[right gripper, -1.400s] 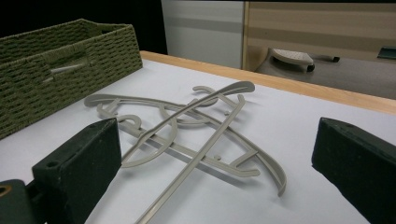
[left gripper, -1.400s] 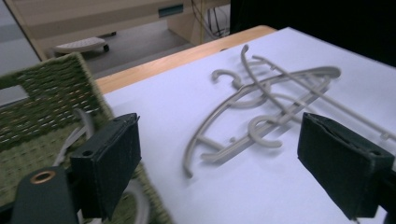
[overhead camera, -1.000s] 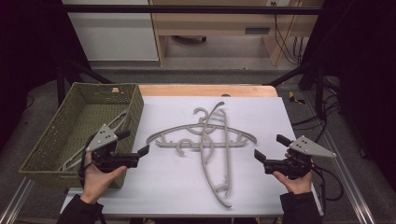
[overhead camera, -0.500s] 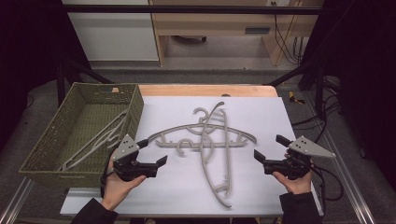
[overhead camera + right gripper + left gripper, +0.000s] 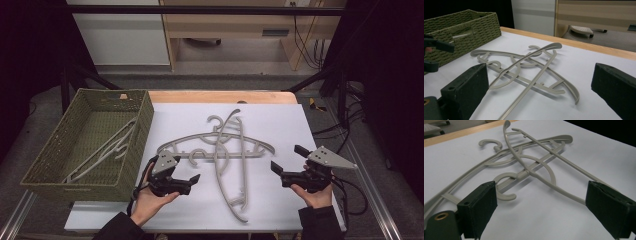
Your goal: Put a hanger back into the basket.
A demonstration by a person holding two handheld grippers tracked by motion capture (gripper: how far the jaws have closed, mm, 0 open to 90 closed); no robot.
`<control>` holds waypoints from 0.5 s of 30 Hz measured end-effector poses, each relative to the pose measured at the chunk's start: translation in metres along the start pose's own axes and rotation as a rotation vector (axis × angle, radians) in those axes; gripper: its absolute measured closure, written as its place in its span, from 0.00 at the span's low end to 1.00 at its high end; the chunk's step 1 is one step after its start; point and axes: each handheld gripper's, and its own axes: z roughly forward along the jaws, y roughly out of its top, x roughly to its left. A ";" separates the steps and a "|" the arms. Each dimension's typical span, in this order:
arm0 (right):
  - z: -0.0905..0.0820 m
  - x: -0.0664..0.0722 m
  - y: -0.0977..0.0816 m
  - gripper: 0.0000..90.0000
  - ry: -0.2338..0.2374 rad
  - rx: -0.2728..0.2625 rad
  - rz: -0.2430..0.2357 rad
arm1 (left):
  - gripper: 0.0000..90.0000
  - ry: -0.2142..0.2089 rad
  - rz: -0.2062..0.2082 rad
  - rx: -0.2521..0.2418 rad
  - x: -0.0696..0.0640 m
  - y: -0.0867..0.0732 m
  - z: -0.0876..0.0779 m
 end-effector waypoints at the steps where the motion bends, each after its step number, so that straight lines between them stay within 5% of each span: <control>1: 0.000 0.000 0.000 0.01 0.002 -0.004 0.001 | 0.11 -0.001 0.001 0.005 -0.002 0.001 0.003; 15: 0.001 0.000 0.000 0.01 0.001 -0.003 0.000 | 0.13 -0.021 -0.007 0.092 -0.022 -0.001 0.054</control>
